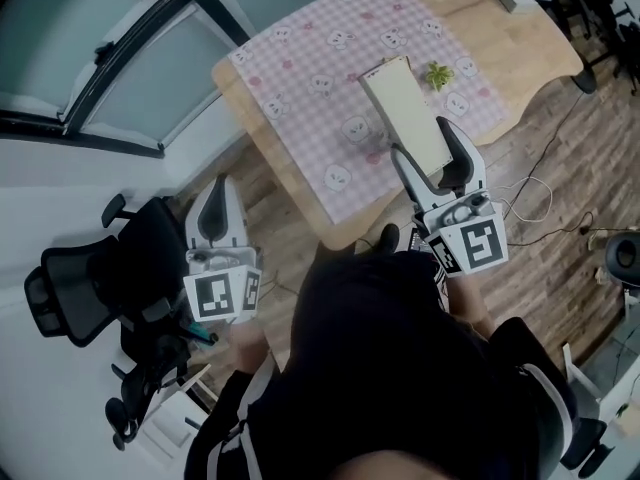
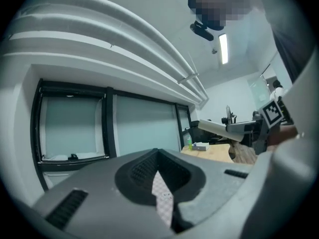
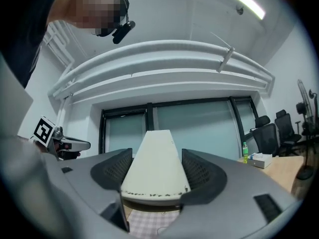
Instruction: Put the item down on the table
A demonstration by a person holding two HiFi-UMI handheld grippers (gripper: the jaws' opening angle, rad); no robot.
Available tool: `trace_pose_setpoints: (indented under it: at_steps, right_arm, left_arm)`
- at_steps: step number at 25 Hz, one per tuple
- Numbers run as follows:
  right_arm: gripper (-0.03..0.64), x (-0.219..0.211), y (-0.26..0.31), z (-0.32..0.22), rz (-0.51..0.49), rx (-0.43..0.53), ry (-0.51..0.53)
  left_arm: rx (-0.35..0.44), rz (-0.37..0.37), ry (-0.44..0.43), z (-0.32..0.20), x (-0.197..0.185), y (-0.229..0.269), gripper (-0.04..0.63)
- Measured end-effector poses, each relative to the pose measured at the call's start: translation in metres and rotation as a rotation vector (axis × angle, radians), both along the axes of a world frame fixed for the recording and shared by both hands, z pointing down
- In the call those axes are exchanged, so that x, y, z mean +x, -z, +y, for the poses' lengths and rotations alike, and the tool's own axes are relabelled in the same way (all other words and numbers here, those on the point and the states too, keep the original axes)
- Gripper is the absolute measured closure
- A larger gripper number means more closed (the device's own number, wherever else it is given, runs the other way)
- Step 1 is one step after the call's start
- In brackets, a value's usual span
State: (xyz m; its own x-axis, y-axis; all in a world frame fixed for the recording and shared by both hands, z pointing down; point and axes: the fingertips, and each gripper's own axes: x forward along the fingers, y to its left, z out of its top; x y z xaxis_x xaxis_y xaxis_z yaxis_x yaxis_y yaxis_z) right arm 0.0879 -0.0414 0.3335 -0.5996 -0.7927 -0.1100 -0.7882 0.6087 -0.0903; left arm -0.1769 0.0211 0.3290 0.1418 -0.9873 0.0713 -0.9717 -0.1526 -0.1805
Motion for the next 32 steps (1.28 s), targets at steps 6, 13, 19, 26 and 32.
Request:
trace_pose_setpoints:
  at_steps: [6,13,19,26,32]
  right_arm:
    - [0.291,-0.032,0.015,-0.030,0.014,-0.003,-0.048]
    - [0.291,-0.069,0.024,-0.052,0.038,-0.016,-0.073]
    - [0.291,-0.080,0.022,-0.071,0.037,-0.016,-0.054]
    - [0.291,-0.075,0.020,-0.092,0.062,0.041,-0.061]
    - [0.291,-0.071,0.003,-0.110,0.048,0.014,-0.065]
  left_arm:
    - [0.022,0.074,-0.074,-0.049,-0.036,-0.006,0.597]
    - [0.005,0.139,-0.134,-0.086,-0.070,-0.027,0.597]
    - [0.000,0.151,-0.124,-0.103,-0.078,-0.028,0.597]
    - [-0.009,0.135,-0.110,-0.118,-0.063,-0.014,0.597]
    - [-0.036,0.103,-0.110,-0.133,-0.057,-0.014,0.597]
